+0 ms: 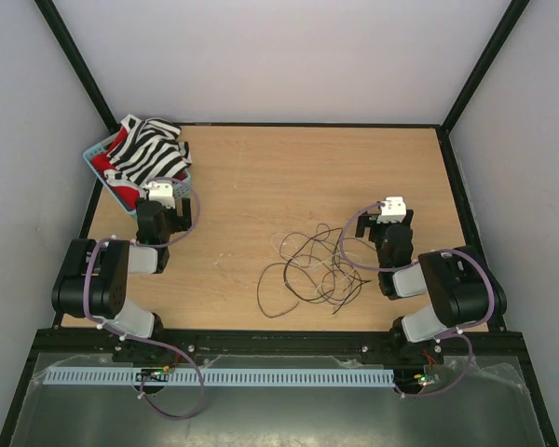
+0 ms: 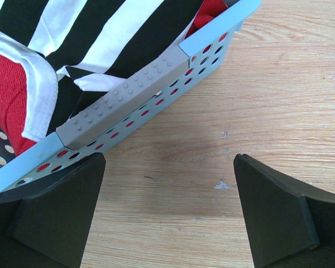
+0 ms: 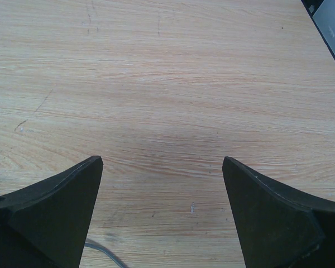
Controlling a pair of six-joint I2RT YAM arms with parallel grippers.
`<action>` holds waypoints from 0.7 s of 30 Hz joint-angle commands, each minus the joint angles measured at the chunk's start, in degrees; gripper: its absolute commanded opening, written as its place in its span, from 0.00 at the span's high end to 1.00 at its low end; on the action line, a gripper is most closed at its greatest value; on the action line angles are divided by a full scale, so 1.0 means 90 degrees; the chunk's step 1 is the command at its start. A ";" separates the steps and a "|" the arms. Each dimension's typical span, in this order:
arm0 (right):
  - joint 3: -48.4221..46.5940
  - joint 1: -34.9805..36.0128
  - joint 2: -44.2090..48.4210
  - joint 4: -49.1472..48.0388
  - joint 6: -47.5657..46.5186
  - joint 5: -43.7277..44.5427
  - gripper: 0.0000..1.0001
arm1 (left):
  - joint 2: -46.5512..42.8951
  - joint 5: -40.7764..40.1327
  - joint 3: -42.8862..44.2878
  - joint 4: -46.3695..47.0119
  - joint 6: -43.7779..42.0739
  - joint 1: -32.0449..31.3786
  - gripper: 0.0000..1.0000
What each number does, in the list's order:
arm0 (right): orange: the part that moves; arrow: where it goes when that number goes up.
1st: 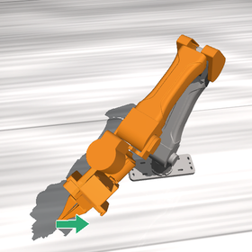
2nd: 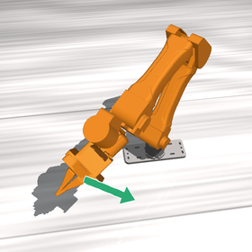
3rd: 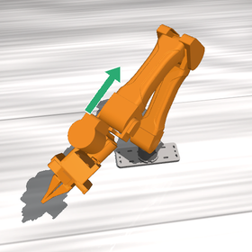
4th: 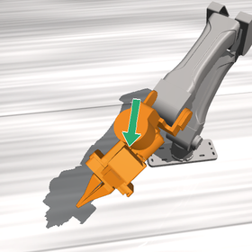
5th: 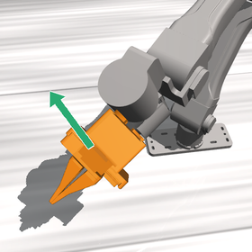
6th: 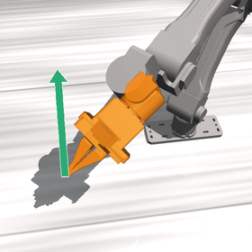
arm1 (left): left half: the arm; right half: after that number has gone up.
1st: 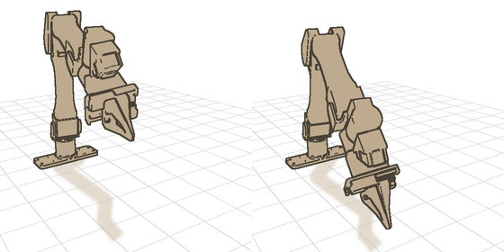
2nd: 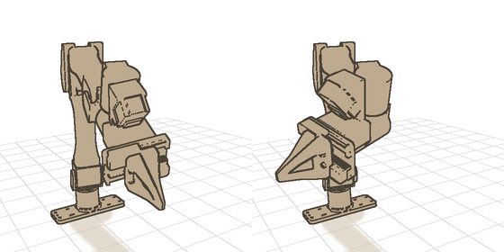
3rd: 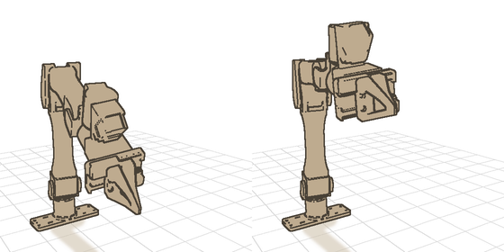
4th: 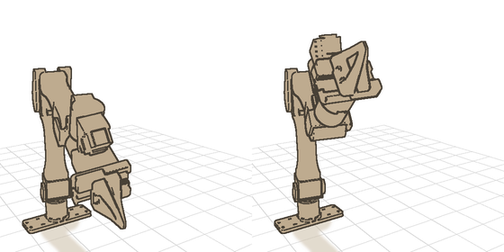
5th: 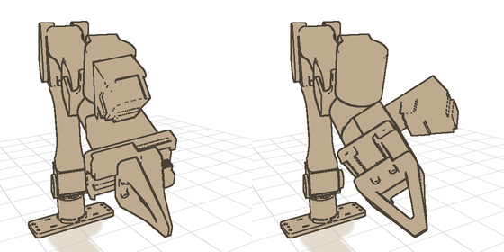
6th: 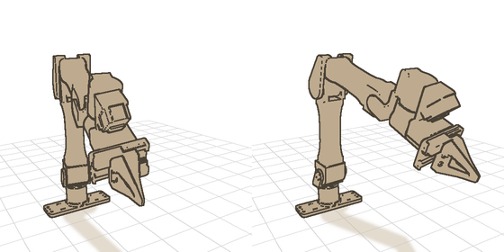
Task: Zip-tie the wires
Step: Move the cable to the center of the board.
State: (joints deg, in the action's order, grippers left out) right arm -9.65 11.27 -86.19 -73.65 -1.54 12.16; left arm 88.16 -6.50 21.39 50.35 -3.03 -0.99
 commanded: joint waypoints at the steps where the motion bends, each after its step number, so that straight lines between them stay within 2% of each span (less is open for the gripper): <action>1: -0.0045 -0.0012 0.0031 -0.0176 -0.0004 -0.0047 0.01 | 0.0018 -0.0056 0.0108 0.0060 -0.0044 -0.0024 0.01; 15: 0.0021 -0.0019 0.0055 -0.0251 -0.0008 -0.0142 0.01 | -0.0064 -0.0021 0.0117 0.0035 0.0047 0.0070 0.01; 16: 0.0018 -0.0019 0.0125 -0.0287 -0.0082 -0.0298 0.01 | -0.0206 -0.0104 0.0172 -0.0246 0.0128 0.0085 0.01; 17: -0.0081 -0.0020 0.0317 -0.0050 -0.0179 -0.0564 0.01 | -0.0367 -0.0107 0.0240 -0.0525 0.0135 0.0093 0.01; 18: -0.0285 -0.0021 0.0782 0.0637 -0.0255 -0.0755 0.01 | -0.0548 -0.0173 0.0325 -0.0832 0.0133 0.0086 0.01; 20: -0.0937 -0.0021 0.1485 0.2627 -0.0050 -0.0600 0.01 | -0.0980 -0.0345 0.0559 -0.1517 0.0186 0.0070 0.01; 21: -0.1202 -0.0021 0.1813 0.3262 0.0047 -0.0609 0.01 | -0.1218 -0.0462 0.0604 -0.1709 0.0187 0.0038 0.01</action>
State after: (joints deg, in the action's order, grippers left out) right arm -11.79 11.25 -79.79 -64.23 -2.55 8.82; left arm 84.58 -7.40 22.79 43.05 -2.31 -0.58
